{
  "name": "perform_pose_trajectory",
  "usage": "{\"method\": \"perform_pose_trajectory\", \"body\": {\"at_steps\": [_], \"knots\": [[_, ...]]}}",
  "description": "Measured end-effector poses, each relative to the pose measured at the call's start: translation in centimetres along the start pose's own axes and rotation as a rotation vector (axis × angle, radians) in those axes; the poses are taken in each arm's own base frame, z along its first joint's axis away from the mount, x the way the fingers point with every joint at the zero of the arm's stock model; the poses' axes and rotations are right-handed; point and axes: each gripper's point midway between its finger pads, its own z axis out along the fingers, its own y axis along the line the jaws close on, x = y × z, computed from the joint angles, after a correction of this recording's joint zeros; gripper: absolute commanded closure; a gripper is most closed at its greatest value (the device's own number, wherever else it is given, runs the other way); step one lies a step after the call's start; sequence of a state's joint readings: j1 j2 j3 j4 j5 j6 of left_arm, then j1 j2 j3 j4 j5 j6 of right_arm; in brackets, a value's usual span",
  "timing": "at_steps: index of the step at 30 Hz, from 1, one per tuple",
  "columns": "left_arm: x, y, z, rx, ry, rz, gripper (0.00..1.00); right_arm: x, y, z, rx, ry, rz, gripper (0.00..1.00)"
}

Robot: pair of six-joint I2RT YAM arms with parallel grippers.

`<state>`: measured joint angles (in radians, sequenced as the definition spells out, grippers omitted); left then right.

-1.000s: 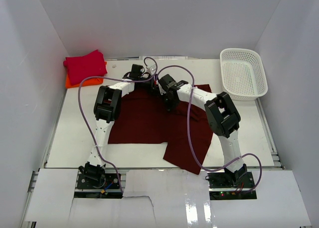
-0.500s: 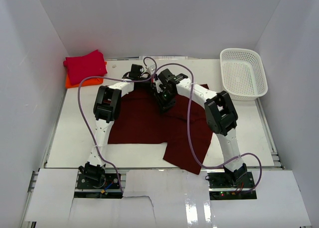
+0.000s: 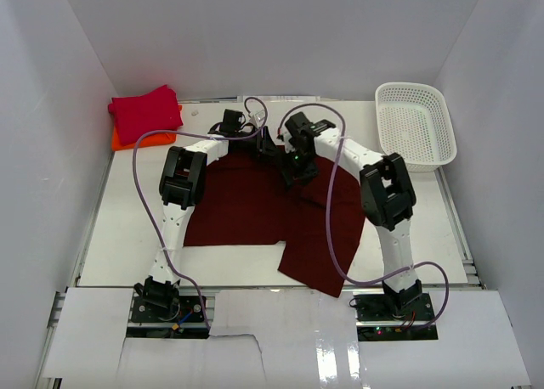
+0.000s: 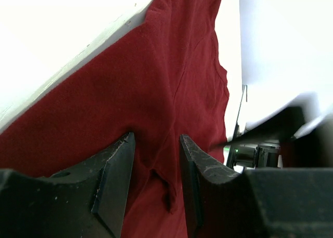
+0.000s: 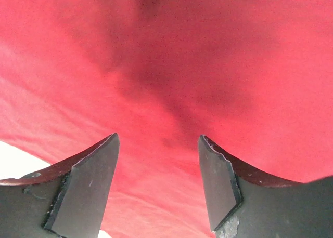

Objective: Fold and stack the t-shirts
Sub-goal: Fold the flattened tshirt in 1/3 of the way

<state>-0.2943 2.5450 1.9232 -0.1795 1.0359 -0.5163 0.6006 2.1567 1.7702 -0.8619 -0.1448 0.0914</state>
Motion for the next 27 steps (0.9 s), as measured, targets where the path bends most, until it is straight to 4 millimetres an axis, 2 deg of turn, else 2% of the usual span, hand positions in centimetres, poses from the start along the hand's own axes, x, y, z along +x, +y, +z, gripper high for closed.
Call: {"method": "perform_pose_trajectory", "body": {"at_steps": [5,7,9,10,13,17,22,27], "knots": [[0.0,0.0,0.0,0.0,0.0,0.0,0.49,-3.3,-5.7,-5.0,0.042,-0.159,0.118,0.32],[0.0,0.0,0.0,0.0,0.0,0.0,0.49,-4.6,-8.0,-6.4,0.063,-0.213,0.156,0.35],[0.0,0.0,0.0,0.0,0.0,0.0,0.49,-5.2,-10.0,-7.2,0.091,-0.246,0.184,0.53],[0.0,0.0,0.0,0.0,0.0,0.0,0.49,-5.4,-10.7,-7.4,0.103,-0.253,0.198,0.7],[0.0,0.0,0.0,0.0,0.0,0.0,0.49,-5.5,-12.3,-7.1,0.134,-0.259,0.223,0.91],[0.0,0.0,0.0,0.0,0.0,0.0,0.49,-6.1,-15.0,-5.4,0.181,-0.254,0.266,0.92],[0.0,0.0,0.0,0.0,0.0,0.0,0.49,-5.6,-18.0,-2.9,0.236,-0.214,0.311,0.92],[0.0,0.0,0.0,0.0,0.0,0.002,0.48,-4.8,-20.3,-2.1,0.291,-0.193,0.343,0.92]]}}
